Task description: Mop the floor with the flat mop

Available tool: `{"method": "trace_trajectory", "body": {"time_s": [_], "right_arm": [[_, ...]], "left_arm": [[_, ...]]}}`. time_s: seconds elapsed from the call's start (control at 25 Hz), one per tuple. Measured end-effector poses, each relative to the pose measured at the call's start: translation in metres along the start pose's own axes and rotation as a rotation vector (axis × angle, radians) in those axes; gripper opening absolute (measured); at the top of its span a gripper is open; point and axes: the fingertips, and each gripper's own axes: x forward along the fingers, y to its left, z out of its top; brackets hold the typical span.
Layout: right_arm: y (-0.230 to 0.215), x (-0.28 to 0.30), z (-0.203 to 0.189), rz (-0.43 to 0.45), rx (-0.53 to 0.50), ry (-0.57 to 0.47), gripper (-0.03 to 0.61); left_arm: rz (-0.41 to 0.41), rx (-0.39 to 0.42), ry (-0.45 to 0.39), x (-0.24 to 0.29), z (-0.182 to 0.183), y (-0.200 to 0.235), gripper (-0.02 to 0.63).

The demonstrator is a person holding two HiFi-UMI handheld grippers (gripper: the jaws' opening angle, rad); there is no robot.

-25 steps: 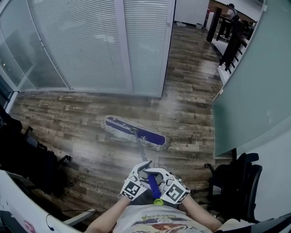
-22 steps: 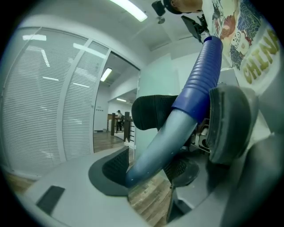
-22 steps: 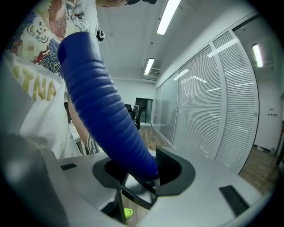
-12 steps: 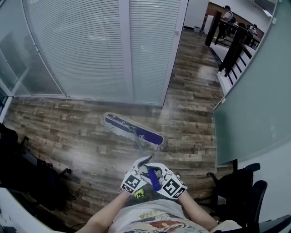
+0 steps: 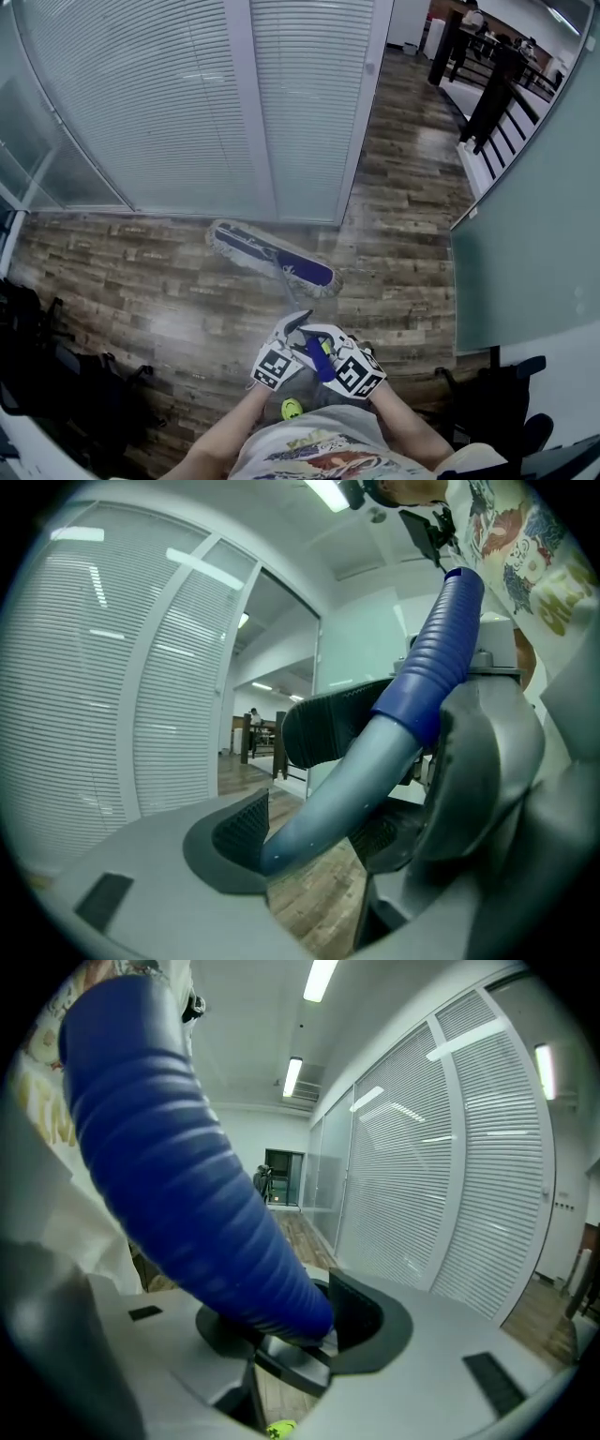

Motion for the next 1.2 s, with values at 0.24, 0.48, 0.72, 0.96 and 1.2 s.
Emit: {"method": "trace_trajectory", "body": {"time_s": [0.24, 0.48, 0.72, 0.96, 1.2], "right_arm": [[-0.136, 0.023, 0.009, -0.004, 0.037, -0.046, 0.156], [-0.214, 0.057, 0.012, 0.036, 0.009, -0.05, 0.15], [-0.226, 0.062, 0.021, 0.023, 0.038, -0.088, 0.15], [-0.176, 0.054, 0.021, -0.06, -0.057, -0.074, 0.117], [-0.087, 0.04, 0.028, -0.083, 0.0, -0.122, 0.117]], "left_arm": [[0.07, -0.026, -0.032, 0.084, 0.041, 0.102, 0.222], [0.116, -0.036, -0.014, 0.127, 0.053, 0.178, 0.221], [0.097, -0.015, 0.034, 0.131, 0.057, 0.19, 0.221], [0.049, 0.075, 0.155, 0.097, 0.033, 0.149, 0.208], [0.008, 0.045, 0.151, 0.032, 0.021, 0.085, 0.209]]}}
